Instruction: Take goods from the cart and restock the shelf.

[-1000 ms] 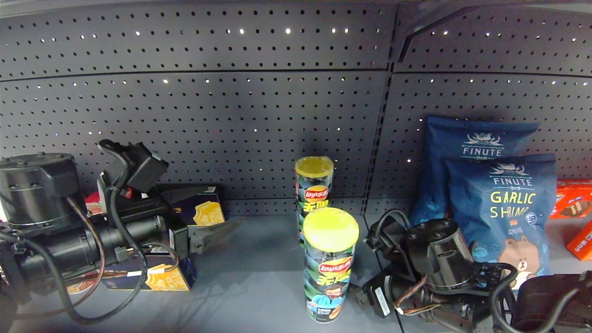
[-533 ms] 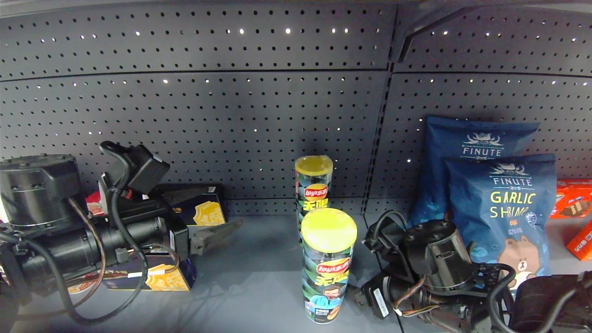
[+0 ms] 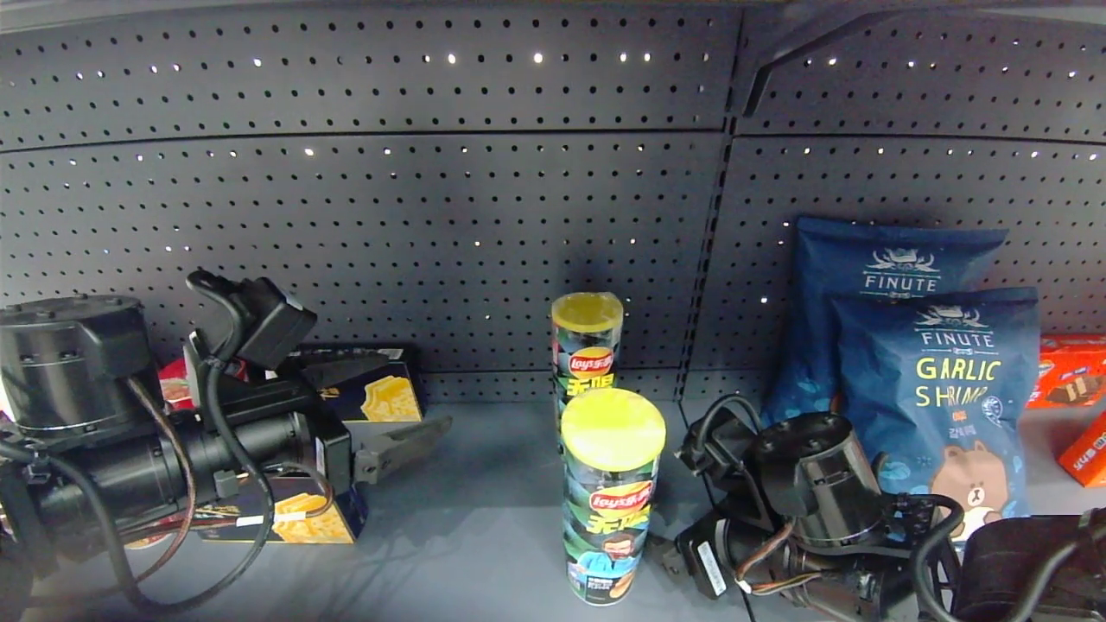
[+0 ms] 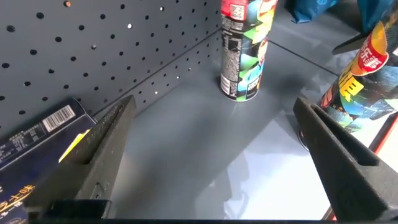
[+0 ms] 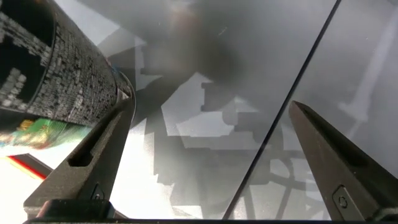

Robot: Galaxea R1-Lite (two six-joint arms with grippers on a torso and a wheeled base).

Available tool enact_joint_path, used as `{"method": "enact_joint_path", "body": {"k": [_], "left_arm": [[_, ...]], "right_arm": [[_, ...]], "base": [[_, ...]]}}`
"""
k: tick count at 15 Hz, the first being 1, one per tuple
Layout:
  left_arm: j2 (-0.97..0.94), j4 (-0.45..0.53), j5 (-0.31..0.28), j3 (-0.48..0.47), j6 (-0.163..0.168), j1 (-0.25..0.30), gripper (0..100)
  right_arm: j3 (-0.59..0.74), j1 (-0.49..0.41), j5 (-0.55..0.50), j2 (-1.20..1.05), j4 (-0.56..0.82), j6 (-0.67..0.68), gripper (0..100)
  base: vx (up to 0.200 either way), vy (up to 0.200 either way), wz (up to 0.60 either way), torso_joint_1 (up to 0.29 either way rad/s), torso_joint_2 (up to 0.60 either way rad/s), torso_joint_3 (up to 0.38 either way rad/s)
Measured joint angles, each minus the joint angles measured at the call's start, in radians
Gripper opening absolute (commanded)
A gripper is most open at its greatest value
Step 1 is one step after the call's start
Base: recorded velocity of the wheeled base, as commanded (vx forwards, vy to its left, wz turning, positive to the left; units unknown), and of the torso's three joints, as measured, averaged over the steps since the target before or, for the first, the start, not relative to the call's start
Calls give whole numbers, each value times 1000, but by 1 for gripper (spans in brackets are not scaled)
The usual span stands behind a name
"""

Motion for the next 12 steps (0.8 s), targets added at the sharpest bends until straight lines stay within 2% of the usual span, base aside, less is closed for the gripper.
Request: {"method": "enact_joint_path", "body": {"k": [7, 12], "left_arm": [[-4, -1, -1, 20, 0, -1, 100], [-25, -3, 0, 57, -1, -3, 100]], "right_arm": [[4, 1, -1, -1, -15, 0, 100], [73, -4, -1, -75, -14, 1, 100]], "base": [[0, 0, 0, 0, 0, 0], [0, 0, 0, 0, 0, 0]]}}
